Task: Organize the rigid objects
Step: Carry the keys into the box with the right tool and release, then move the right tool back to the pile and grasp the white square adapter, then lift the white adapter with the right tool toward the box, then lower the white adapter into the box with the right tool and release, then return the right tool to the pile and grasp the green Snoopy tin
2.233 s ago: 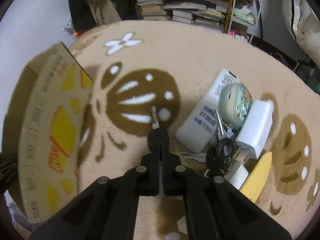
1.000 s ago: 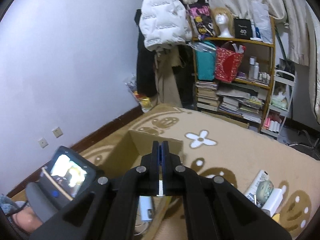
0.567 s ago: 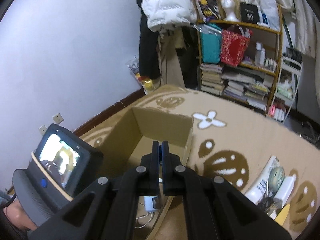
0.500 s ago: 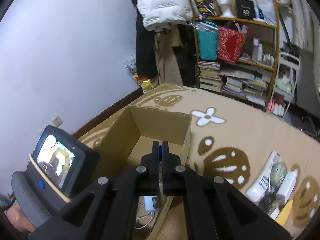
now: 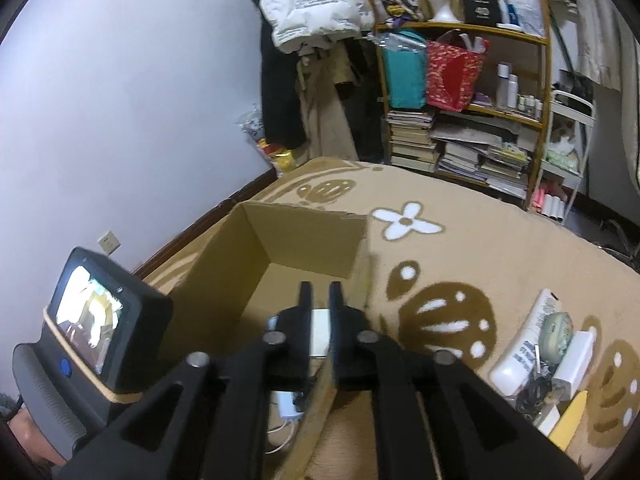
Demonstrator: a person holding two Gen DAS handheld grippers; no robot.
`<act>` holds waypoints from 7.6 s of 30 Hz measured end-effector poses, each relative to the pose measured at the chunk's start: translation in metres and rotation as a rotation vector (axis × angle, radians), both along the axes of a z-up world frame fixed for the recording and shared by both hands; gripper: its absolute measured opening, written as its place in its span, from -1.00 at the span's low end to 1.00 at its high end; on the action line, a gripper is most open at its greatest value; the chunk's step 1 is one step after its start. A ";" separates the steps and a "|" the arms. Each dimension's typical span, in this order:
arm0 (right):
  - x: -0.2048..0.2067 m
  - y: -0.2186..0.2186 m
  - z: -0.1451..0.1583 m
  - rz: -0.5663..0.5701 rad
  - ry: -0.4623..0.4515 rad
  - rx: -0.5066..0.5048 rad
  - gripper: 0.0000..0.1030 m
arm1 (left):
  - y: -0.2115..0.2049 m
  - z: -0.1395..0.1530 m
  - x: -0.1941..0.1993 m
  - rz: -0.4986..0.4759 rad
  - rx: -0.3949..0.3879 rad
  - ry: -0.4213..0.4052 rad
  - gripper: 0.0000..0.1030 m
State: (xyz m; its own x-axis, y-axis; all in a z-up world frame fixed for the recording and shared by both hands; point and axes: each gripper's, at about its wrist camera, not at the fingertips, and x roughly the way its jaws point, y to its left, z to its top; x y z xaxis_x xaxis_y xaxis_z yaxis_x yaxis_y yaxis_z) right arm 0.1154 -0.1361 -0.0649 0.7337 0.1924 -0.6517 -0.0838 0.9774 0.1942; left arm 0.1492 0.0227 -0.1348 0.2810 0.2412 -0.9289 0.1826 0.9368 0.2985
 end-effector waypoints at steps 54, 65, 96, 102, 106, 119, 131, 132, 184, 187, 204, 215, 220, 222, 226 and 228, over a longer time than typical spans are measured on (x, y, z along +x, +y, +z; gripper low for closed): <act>-0.029 -0.265 -0.124 -0.670 0.349 0.395 0.14 | -0.002 -0.001 -0.002 -0.020 0.018 0.009 -0.60; -0.029 -0.267 -0.127 -0.675 0.337 0.394 0.18 | -0.004 0.000 -0.003 -0.025 0.025 0.009 -0.60; -0.011 -0.221 -0.051 -0.588 0.134 0.168 0.11 | -0.004 -0.002 -0.002 -0.028 0.022 0.009 -0.62; 0.007 -0.168 -0.021 -0.443 0.050 0.121 0.10 | -0.004 -0.002 -0.003 -0.029 0.027 0.009 -0.61; 0.018 -0.120 0.001 -0.318 -0.014 0.079 0.10 | -0.006 -0.002 -0.003 -0.031 0.031 0.007 -0.61; 0.018 0.001 0.007 0.006 -0.100 0.000 0.10 | -0.006 -0.001 -0.003 -0.029 0.036 0.005 -0.60; 0.009 0.023 -0.003 0.081 -0.094 -0.018 0.10 | -0.007 -0.001 -0.003 -0.028 0.033 0.007 -0.60; 0.009 0.025 -0.005 0.085 -0.087 -0.016 0.10 | -0.007 -0.002 -0.002 -0.027 0.032 0.008 -0.60; 0.004 -0.182 -0.041 -0.463 0.121 0.038 1.00 | 0.002 -0.001 -0.002 -0.015 0.006 0.008 -0.59; 0.001 -0.194 -0.052 -0.485 0.148 0.061 1.00 | 0.000 -0.001 -0.002 -0.016 0.009 0.008 -0.59; 0.009 -0.217 -0.092 -0.508 0.247 0.126 1.00 | -0.004 -0.001 -0.003 -0.023 0.017 0.008 -0.59; 0.010 -0.230 -0.117 -0.528 0.300 0.206 0.36 | -0.005 -0.001 -0.004 -0.024 0.026 0.008 -0.56; 0.010 -0.233 -0.123 -0.527 0.308 0.241 0.32 | -0.005 -0.001 -0.004 -0.026 0.029 0.010 -0.56; 0.011 -0.231 -0.124 -0.527 0.308 0.232 0.32 | -0.005 -0.001 -0.004 -0.026 0.029 0.009 -0.56; 0.011 -0.229 -0.123 -0.523 0.299 0.213 0.22 | -0.005 -0.001 -0.004 -0.026 0.029 0.009 -0.56; 0.011 -0.225 -0.121 -0.524 0.290 0.183 0.22 | -0.005 -0.002 -0.004 -0.026 0.029 0.008 -0.56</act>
